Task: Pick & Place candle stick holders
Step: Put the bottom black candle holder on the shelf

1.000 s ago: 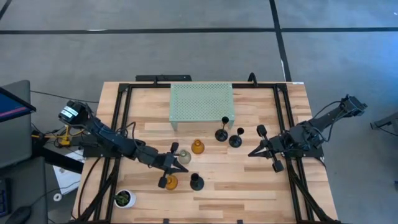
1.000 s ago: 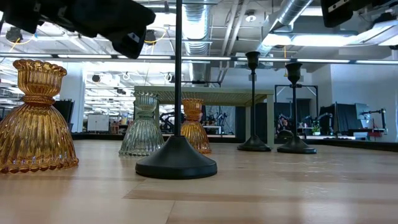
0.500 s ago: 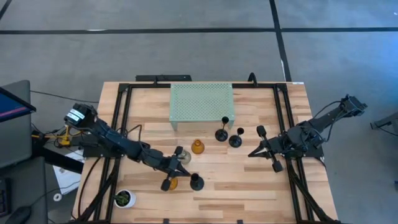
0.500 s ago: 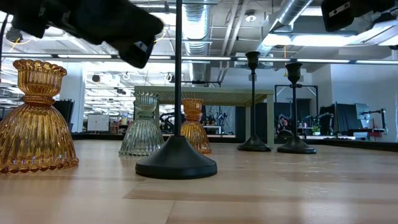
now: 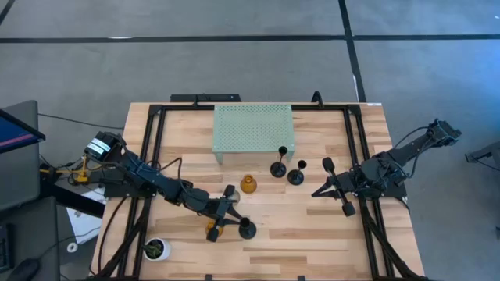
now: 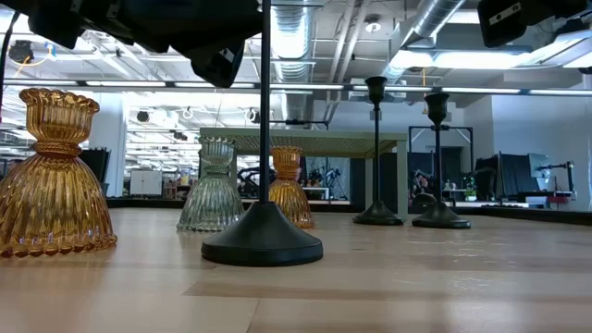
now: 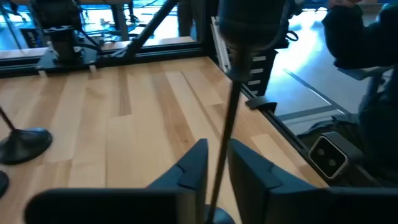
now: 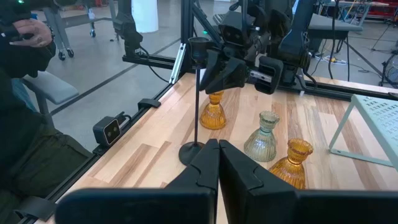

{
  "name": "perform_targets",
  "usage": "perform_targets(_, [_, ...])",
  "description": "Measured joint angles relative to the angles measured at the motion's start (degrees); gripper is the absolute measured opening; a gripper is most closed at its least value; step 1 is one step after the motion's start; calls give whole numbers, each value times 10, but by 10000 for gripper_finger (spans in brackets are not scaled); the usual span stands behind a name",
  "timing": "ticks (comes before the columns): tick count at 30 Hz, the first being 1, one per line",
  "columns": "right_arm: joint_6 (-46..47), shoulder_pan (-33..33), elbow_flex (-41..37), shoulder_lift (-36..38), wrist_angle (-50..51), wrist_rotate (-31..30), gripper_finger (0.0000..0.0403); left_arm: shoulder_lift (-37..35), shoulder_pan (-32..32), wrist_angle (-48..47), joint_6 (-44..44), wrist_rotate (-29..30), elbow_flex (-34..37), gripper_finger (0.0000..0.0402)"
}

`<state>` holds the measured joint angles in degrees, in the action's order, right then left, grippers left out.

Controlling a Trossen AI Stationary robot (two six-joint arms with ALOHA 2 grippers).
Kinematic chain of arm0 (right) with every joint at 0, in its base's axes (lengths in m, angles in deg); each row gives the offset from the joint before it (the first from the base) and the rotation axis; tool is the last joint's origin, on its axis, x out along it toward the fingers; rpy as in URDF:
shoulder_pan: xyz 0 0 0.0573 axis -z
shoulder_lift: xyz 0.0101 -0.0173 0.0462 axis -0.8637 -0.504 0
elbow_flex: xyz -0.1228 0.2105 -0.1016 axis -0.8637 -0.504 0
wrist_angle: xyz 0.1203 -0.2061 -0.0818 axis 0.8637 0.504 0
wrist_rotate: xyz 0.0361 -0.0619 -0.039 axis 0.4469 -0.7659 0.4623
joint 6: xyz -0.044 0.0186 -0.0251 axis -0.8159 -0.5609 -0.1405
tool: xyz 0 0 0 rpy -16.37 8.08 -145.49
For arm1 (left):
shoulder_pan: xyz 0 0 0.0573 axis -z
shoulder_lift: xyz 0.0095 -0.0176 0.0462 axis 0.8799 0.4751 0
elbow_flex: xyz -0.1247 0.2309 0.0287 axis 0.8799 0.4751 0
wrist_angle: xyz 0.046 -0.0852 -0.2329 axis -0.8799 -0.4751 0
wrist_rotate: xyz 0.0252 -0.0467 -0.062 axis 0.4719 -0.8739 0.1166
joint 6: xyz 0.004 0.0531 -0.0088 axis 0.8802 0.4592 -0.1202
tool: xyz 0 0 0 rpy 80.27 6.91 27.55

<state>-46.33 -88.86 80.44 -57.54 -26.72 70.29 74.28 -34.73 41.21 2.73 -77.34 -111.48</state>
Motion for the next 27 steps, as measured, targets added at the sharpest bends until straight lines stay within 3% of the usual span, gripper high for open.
perform_targets(8, [1,0,0,0,0,0,0,5,0,2,-6,-2,0,152])
perform_targets(14, [1,0,0,0,0,0,0,35,0,22,-34,-2,-7,193])
perform_targets(21, [1,0,0,0,0,0,0,94,0,35,-37,-2,-43,196])
perform_targets(27, [1,0,0,0,0,0,0,99,0,38,-54,1,-48,157])
